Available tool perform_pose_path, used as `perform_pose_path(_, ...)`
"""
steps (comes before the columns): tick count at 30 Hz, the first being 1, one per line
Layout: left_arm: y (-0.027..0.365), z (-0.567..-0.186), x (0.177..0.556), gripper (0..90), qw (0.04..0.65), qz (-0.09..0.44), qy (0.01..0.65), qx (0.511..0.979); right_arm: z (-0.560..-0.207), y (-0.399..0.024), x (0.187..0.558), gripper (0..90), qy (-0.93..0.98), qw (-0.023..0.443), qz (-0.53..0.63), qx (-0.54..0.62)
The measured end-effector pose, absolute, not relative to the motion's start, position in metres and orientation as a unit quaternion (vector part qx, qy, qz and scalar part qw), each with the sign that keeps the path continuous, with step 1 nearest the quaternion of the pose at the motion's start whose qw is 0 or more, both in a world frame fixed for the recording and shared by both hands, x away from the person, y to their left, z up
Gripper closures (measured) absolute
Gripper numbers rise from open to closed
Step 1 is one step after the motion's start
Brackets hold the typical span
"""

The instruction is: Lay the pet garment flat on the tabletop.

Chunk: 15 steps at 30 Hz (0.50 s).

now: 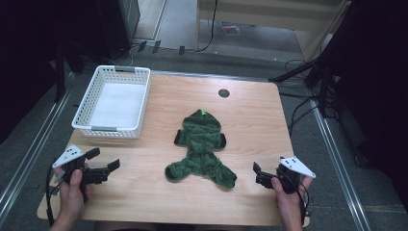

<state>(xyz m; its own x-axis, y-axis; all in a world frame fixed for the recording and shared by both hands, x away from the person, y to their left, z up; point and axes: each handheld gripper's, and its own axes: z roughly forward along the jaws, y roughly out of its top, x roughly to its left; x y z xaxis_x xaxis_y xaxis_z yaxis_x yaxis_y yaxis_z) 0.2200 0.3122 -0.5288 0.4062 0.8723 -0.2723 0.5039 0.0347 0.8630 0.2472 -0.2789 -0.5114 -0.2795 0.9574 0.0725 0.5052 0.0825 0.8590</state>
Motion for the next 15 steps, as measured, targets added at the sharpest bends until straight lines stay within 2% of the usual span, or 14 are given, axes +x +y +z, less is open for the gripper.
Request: perform_pose_path(15,0.366,-0.538,0.208,0.0,0.477,0.212,0.549,0.653,-0.530,-0.322,0.244,0.0,0.658,0.281,0.392,0.578)
